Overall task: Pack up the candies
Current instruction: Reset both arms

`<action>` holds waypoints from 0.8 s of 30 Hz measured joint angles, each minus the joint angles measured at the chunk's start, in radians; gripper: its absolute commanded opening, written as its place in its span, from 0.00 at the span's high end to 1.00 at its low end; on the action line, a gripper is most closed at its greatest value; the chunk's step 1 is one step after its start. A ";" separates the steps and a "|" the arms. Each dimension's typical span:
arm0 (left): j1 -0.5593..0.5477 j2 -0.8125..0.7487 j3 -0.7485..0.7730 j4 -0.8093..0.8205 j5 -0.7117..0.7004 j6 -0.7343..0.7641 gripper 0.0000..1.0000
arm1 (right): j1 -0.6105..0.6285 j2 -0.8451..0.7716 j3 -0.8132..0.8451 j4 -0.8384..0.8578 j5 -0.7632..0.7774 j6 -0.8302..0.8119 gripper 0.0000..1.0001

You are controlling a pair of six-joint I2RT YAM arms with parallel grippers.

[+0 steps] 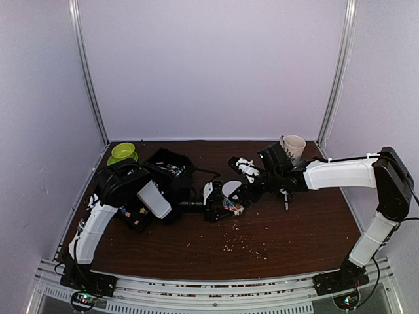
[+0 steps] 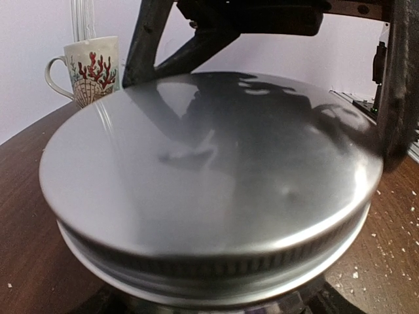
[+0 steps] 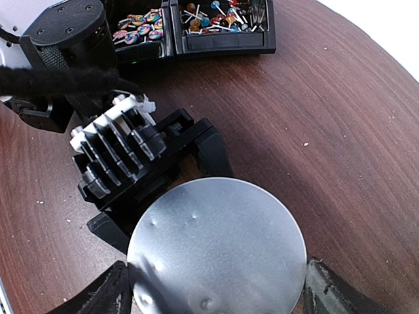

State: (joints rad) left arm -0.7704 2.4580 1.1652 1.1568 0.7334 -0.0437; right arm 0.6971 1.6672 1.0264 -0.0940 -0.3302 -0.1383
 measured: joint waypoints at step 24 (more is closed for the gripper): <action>-0.003 -0.006 -0.027 0.035 -0.086 -0.006 0.02 | 0.000 -0.002 0.004 -0.013 0.088 0.068 0.15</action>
State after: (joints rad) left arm -0.7734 2.4519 1.1385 1.1919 0.6472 -0.0502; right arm 0.6971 1.6657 1.0306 -0.1070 -0.2420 -0.0704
